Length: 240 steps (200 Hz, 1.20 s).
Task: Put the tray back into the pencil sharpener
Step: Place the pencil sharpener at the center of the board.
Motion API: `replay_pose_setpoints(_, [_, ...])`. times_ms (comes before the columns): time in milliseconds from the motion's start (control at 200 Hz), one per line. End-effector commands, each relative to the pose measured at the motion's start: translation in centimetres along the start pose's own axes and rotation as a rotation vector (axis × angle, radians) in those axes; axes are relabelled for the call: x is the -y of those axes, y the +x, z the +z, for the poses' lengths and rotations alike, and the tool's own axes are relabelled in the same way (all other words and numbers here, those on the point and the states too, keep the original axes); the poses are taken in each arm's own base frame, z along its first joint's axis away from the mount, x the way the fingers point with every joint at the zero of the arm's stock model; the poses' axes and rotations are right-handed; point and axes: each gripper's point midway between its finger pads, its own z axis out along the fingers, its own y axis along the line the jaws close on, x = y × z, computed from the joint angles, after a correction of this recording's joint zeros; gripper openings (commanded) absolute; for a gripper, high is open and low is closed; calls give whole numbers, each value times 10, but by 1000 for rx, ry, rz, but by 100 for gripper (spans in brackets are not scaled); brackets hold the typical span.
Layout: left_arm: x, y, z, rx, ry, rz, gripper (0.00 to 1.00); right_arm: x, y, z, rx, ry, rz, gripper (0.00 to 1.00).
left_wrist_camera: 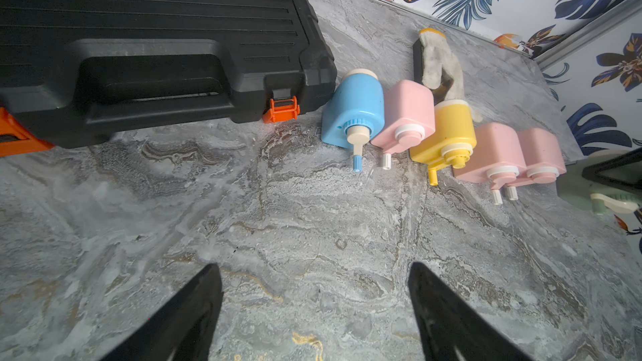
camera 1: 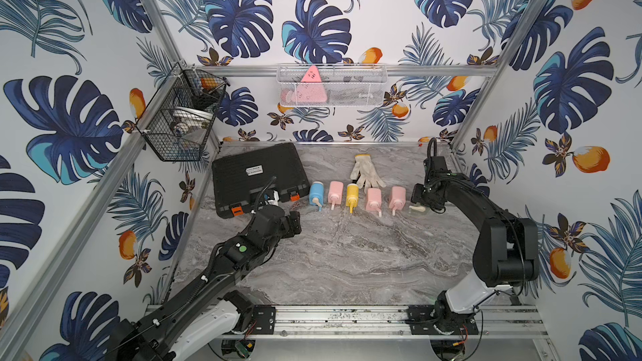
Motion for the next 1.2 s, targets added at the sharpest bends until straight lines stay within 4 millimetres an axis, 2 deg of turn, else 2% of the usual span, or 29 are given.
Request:
replay_pose_setpoints(0, [2, -1, -1, -2, 9, -6, 87, 0, -6, 6, -24, -15, -33, 42])
replay_pose_setpoints(306, [11, -4, -1, -13, 46, -28, 88, 0, -12, 30, -87, 12, -82, 43])
replay_pose_setpoints(491, [12, -2, 2, -16, 49, -33, 88, 2, -6, 42, -126, 26, -91, 46])
replay_pose_setpoints(591, [13, -3, 3, -18, 49, -31, 88, 3, -4, 47, -143, 34, -94, 53])
replay_pose_setpoints(706, [14, -3, 4, -19, 50, -30, 88, 2, -4, 46, -142, 31, -92, 67])
replay_pose_setpoints(846, [15, -4, 6, -19, 50, -32, 88, 1, -7, 35, -118, 21, -86, 81])
replay_pose_setpoints(942, [14, -6, 7, -15, 37, -27, 88, 2, -11, 20, -79, 11, -74, 91])
replay_pose_setpoints(1062, [2, -12, 9, 22, -26, -13, 88, -2, -16, -5, 5, -37, -39, 95])
replay_pose_setpoints(1172, [-14, -23, 8, 88, -98, 25, 88, -2, -19, -32, 167, -94, 27, 95])
replay_pose_setpoints(1197, [-20, -25, 8, 105, -122, 33, 89, 2, -14, -33, 196, -98, 45, 95])
